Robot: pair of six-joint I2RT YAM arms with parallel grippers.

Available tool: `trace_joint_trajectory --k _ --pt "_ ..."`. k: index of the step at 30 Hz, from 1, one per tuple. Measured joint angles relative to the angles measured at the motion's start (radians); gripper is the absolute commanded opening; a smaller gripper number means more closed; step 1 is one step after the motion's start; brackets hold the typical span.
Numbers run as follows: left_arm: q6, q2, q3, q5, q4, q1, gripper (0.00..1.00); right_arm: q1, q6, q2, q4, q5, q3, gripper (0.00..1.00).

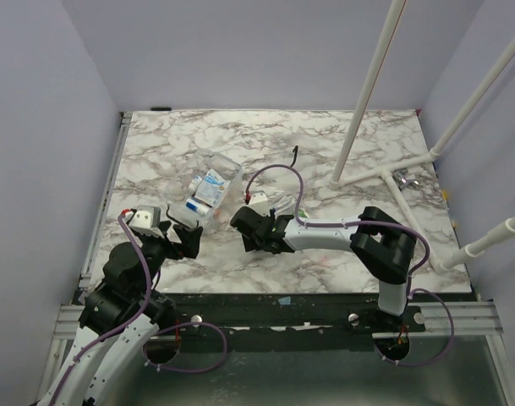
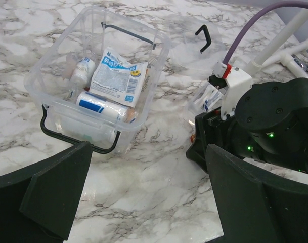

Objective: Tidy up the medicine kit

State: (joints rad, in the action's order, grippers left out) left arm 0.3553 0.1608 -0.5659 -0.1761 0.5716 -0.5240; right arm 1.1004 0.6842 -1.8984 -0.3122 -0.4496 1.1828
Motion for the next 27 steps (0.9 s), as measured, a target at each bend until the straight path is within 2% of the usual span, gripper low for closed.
trace_joint_trajectory --k 11,27 --pt "0.0 0.0 0.0 0.0 0.0 0.001 0.98 -0.003 0.002 -0.003 -0.029 -0.07 0.0 0.62" --pt "0.0 0.0 0.0 0.0 0.0 0.001 0.98 -0.021 -0.001 -0.064 -0.004 -0.073 0.071 0.61"
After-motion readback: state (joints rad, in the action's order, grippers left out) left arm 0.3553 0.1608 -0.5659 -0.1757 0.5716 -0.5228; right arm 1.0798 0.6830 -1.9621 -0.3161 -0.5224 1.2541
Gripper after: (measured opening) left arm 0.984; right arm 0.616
